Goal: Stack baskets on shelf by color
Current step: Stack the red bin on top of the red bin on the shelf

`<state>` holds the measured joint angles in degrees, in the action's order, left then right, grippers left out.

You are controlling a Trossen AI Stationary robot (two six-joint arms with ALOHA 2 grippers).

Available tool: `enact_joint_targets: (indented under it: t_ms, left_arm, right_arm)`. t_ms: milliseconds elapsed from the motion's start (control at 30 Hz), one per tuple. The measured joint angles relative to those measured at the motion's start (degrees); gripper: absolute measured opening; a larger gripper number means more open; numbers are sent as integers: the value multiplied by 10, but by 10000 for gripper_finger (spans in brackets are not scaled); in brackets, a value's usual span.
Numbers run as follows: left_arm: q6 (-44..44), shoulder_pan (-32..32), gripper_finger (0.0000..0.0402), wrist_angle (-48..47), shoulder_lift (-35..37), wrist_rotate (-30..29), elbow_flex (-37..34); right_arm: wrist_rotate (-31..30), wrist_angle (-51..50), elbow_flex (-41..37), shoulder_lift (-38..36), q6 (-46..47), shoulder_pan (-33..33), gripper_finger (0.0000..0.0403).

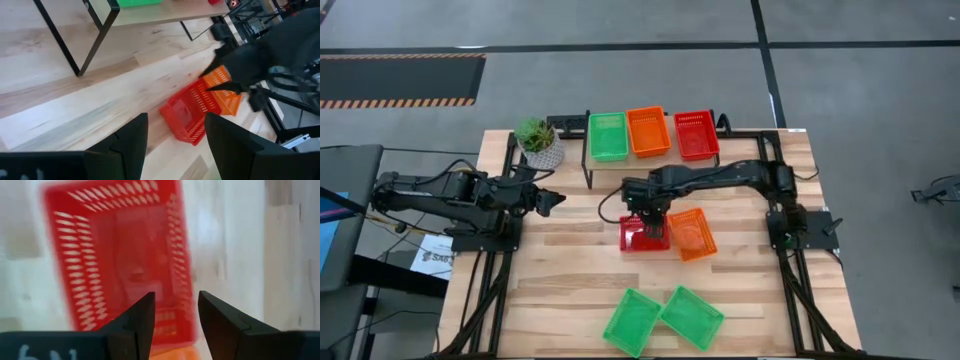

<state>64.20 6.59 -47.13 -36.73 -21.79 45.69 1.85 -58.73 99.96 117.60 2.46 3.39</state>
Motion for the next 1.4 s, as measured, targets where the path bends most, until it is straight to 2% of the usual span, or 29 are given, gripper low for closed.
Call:
enact_joint_targets:
  t_ms: [333,433,567,600,700,800,1033,1200,1400]
  left_arm:
    - [15,0,183,-2,0,-14,0]
    - [15,0,183,-2,0,-15,0]
    - [16,0,183,-2,0,-23,0]
    - [16,0,183,-2,0,-27,0]
    - [16,0,183,-2,0,-32,0]
    - [25,0,183,-1,0,-30,0]
    - [37,0,183,-1,0,-26,0]
    - [43,0,183,-1,0,-26,0]
    - [55,0,183,-1,0,-27,0]
  right_arm:
    - [18,13,0,67,-37,16,167]
    - [18,20,0,66,-38,16,128]
    - [18,20,0,63,-22,16,29]
    - [18,19,0,62,-19,16,18]
    - [19,16,0,62,-1,16,19]
    - [48,13,0,55,23,16,10]
    - [126,-35,0,-58,89,24,6]
    - [115,-79,1,-186,196,61,6]
    - [93,-81,1,-295,308,169,5]
